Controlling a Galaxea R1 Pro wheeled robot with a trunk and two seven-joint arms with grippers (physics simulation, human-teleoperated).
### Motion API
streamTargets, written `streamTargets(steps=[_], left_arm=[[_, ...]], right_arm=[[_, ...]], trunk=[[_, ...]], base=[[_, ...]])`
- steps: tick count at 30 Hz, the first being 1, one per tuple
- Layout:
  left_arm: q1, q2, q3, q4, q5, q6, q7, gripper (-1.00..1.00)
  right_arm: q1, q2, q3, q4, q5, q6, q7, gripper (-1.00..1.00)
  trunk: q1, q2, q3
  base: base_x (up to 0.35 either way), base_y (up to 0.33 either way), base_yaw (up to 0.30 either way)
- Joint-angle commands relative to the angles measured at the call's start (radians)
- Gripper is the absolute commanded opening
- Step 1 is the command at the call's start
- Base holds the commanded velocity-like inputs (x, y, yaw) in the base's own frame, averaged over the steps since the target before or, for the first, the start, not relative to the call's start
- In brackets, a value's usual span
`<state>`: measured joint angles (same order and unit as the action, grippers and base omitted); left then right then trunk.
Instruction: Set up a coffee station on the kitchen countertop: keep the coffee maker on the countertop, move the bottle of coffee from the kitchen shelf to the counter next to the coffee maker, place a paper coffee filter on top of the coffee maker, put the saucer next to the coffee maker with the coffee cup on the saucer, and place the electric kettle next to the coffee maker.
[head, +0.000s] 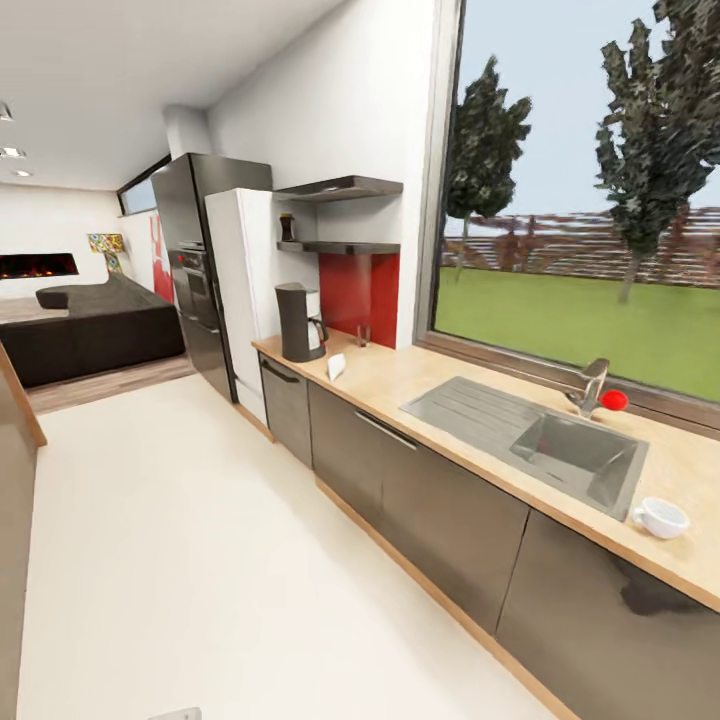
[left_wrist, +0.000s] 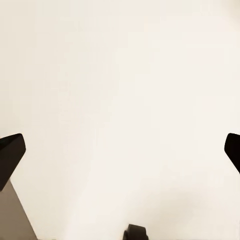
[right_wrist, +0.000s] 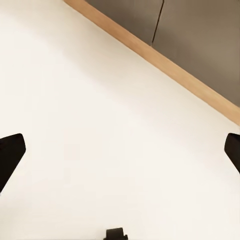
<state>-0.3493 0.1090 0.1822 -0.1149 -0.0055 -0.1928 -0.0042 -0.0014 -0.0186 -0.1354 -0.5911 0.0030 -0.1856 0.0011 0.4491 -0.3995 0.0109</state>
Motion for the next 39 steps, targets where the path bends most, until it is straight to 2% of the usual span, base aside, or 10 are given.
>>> streamTargets(steps=[1,21,39], left_arm=[[0.000,0.000,0.003,0.001,-0.001,-0.004,0.000,1.00],[0.000,0.000,0.003,0.001,-0.001,-0.005,0.000,1.00],[0.000,0.001,0.004,0.001,-0.001,-0.005,0.000,1.00]], right_arm=[[0.000,0.000,-0.001,0.001,0.001,-0.003,0.000,1.00],[0.000,0.000,0.000,0.002,0.004,-0.003,0.002,1.00],[0.000,0.000,0.000,0.004,0.005,-0.003,0.001,1.00]], trunk=[[0.001,0.000,0.000],[0.001,0.000,0.000],[0.001,0.000,0.000]], base=[[0.335,0.000,0.028],[0.313,0.163,0.011],[0.329,0.081,0.267]])
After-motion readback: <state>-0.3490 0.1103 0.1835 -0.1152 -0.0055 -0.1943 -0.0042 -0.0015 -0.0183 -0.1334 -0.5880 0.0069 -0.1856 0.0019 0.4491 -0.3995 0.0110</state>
